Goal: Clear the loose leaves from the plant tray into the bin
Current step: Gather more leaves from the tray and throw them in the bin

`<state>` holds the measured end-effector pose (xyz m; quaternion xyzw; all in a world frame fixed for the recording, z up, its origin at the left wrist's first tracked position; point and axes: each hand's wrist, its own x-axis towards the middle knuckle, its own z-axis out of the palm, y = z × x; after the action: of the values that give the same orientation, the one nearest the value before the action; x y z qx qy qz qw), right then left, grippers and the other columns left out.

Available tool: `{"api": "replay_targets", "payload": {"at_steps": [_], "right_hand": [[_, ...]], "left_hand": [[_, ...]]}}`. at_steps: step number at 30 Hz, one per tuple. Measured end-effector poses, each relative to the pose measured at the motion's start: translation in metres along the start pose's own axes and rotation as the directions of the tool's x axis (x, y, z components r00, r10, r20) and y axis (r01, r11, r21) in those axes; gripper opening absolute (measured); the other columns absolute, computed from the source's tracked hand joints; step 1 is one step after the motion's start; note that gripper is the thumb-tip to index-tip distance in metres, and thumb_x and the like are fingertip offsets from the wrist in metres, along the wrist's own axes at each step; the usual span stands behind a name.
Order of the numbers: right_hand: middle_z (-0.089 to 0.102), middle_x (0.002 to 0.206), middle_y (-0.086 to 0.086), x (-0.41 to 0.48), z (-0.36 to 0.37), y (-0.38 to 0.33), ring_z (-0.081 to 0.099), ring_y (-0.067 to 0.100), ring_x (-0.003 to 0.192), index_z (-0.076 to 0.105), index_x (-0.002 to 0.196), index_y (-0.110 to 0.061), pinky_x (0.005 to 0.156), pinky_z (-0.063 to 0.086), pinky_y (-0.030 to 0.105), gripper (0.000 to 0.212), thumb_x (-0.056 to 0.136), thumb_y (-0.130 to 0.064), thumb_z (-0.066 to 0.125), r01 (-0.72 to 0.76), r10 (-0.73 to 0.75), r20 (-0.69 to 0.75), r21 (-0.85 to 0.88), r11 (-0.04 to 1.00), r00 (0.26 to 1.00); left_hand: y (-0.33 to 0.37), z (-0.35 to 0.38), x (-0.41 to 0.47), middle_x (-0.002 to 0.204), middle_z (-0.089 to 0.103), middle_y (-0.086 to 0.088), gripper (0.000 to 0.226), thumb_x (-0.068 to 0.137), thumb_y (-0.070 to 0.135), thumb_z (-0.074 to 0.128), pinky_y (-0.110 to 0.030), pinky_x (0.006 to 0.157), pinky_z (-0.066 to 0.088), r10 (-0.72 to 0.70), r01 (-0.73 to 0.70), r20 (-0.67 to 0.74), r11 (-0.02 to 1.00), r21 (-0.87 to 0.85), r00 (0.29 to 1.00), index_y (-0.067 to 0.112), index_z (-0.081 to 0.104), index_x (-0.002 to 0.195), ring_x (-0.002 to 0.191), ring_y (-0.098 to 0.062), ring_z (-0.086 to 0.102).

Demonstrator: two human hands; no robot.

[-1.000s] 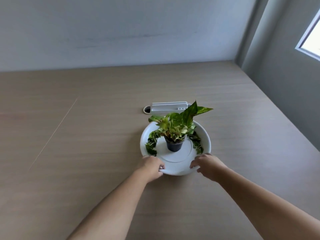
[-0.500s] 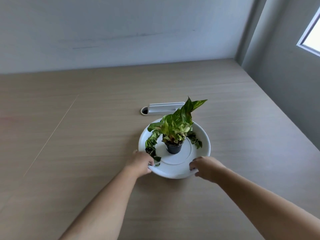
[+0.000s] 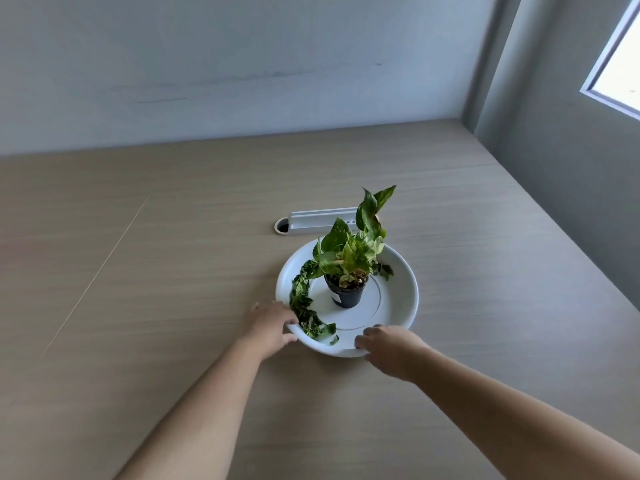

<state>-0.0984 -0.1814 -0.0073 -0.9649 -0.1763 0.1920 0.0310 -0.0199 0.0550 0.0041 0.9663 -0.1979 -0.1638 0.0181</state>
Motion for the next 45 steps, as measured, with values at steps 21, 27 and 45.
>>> {"api": "replay_targets", "payload": {"at_steps": [21, 27, 45], "right_hand": [[0.061, 0.112, 0.003, -0.006, 0.002, 0.027, 0.058, 0.023, 0.106, 0.06, 0.115, -0.02, 0.081, 0.052, 0.037, 0.026, 0.093, -0.015, 0.047, -0.056, 0.069, -0.092, 0.139, 0.989, 0.993], [0.063, 0.12, -0.003, -0.012, -0.005, 0.051, 0.058, 0.02, 0.111, 0.06, 0.118, -0.027, 0.091, 0.052, 0.038, 0.048, 0.085, 0.003, 0.042, -0.156, 0.174, -0.099, 0.17, 0.973, 0.98], [0.065, 0.102, 0.009, 0.057, -0.003, 0.014, 0.064, 0.028, 0.088, 0.066, 0.098, -0.012, 0.071, 0.056, 0.035, 0.022, 0.078, -0.007, 0.057, -0.269, 0.274, 0.007, 0.204, 0.941, 0.962]], "left_hand": [[0.023, 0.013, -0.002, 0.114, 0.064, 0.008, 0.029, 0.08, 0.04, 0.069, -0.038, 0.115, 0.02, 0.011, -0.014, -0.047, 0.998, -0.059, 0.999, 0.03, 0.068, 0.107, 0.116, -0.014, 0.053], [0.042, 0.017, -0.003, 0.106, 0.066, 0.006, 0.033, 0.078, 0.049, 0.068, -0.027, 0.095, 0.035, 0.112, -0.114, -0.028, 0.99, -0.086, 0.993, 0.028, 0.069, 0.102, 0.104, -0.016, 0.057], [0.072, 0.021, 0.035, 0.107, 0.063, -0.008, 0.028, 0.082, -0.003, 0.05, -0.031, 0.066, 0.042, -0.047, 0.049, 0.028, 0.995, -0.083, 0.999, 0.015, 0.063, 0.099, 0.093, -0.031, 0.062]]}}
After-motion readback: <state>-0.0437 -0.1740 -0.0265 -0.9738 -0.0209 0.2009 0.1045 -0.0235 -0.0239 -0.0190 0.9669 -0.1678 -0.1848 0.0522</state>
